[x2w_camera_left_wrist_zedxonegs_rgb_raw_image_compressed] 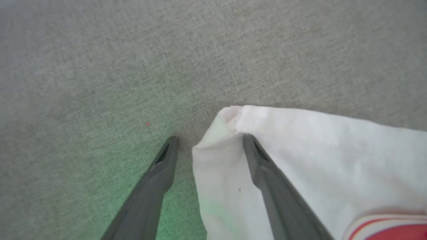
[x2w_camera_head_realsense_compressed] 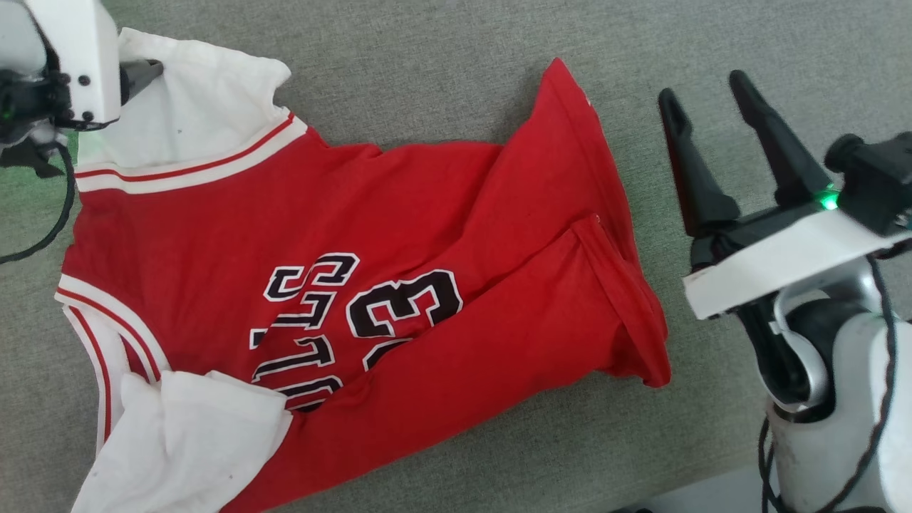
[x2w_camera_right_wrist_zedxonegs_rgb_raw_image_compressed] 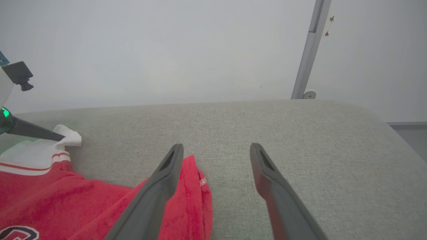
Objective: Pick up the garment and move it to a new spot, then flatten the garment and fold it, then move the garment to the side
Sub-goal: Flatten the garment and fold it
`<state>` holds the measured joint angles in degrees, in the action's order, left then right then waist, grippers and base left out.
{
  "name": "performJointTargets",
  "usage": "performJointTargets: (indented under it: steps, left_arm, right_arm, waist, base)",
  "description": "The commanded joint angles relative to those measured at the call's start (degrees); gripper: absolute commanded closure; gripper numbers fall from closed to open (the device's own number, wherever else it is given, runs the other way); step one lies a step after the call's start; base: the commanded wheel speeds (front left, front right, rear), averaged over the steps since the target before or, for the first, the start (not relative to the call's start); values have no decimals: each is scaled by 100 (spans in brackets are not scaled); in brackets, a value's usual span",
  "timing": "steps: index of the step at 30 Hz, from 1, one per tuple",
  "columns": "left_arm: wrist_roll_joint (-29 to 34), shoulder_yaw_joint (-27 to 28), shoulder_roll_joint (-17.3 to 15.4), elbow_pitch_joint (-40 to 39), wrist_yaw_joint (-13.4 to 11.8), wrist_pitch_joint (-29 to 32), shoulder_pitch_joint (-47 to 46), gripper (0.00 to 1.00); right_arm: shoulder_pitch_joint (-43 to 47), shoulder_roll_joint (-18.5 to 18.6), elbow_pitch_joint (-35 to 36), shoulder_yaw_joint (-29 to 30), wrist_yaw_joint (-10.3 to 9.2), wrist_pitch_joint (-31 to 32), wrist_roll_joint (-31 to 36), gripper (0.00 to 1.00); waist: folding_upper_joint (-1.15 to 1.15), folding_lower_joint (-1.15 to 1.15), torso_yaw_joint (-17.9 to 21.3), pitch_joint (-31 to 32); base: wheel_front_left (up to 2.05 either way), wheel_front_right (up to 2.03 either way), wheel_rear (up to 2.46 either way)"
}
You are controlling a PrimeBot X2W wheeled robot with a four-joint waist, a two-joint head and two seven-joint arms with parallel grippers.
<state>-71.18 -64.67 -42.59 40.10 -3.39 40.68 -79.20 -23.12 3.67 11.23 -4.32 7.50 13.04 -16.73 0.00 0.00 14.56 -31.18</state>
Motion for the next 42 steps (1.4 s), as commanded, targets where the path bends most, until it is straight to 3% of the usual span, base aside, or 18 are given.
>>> performJointTargets:
  steps: [1,4,5,6,14,16,17,25,26,27,32,42]
  left_arm:
    - [102,-196,67,194,4,125,158,0]
    - [69,-283,232,472,30,316,220,0]
    - [53,-351,279,559,40,479,279,22]
    - [84,-409,313,593,119,553,277,100]
    - [196,-382,673,832,461,229,3,100]
    - [191,-365,783,915,495,155,-23,100]
    - [161,-340,935,1034,549,69,-45,100]
    - [128,-292,1206,1281,693,-121,-96,100]
    - [129,-290,1245,1313,710,-136,-92,100]
    - [122,-274,1285,1351,716,-194,-93,100]
    - [113,-179,1352,1551,776,-509,-136,100]
    - [40,-12,1321,1721,976,-1037,-280,100]
  right_arm:
    - [-102,7,-22,-53,-2,85,-14,0]
    - [-190,68,-121,-175,-2,298,-77,0]
    - [-229,82,-163,-213,-2,389,-110,0]
    - [-282,101,-202,-260,-2,491,-151,0]
    - [-1053,333,-1047,-634,-2,1532,-323,0]
    - [-1291,373,-1371,-737,-2,1855,-352,0]
    - [-1683,499,-1886,-943,-2,2351,-334,0]
    - [-2437,602,-2980,-1547,-2,3163,-520,0]
    - [-2515,642,-3128,-1650,-2,3258,-530,36]
    - [-2571,675,-3251,-1724,-2,3325,-579,100]
    - [-2751,860,-3452,-1720,-3,3292,-829,100]
    - [-2438,1446,-3138,-1544,-3,2803,-1141,100]
  waist:
    - [0,0,-1,-20]
    - [0,0,4,-44]
    - [0,0,0,-45]
    - [0,0,-6,-50]
    - [0,0,-185,-7]
    - [0,0,-242,17]
    - [0,0,-329,37]
    - [0,0,-496,72]
    - [0,0,-526,81]
    - [0,0,-560,94]
    - [0,0,-728,229]
    - [0,0,-1126,674]
  base:
    - [0,0,0]
    - [0,0,0]
    - [0,0,0]
    - [0,0,0]
    - [0,0,0]
    - [0,0,0]
    - [0,0,0]
    - [0,0,0]
    - [0,0,0]
    - [0,0,0]
    - [0,0,0]
    - [0,0,0]
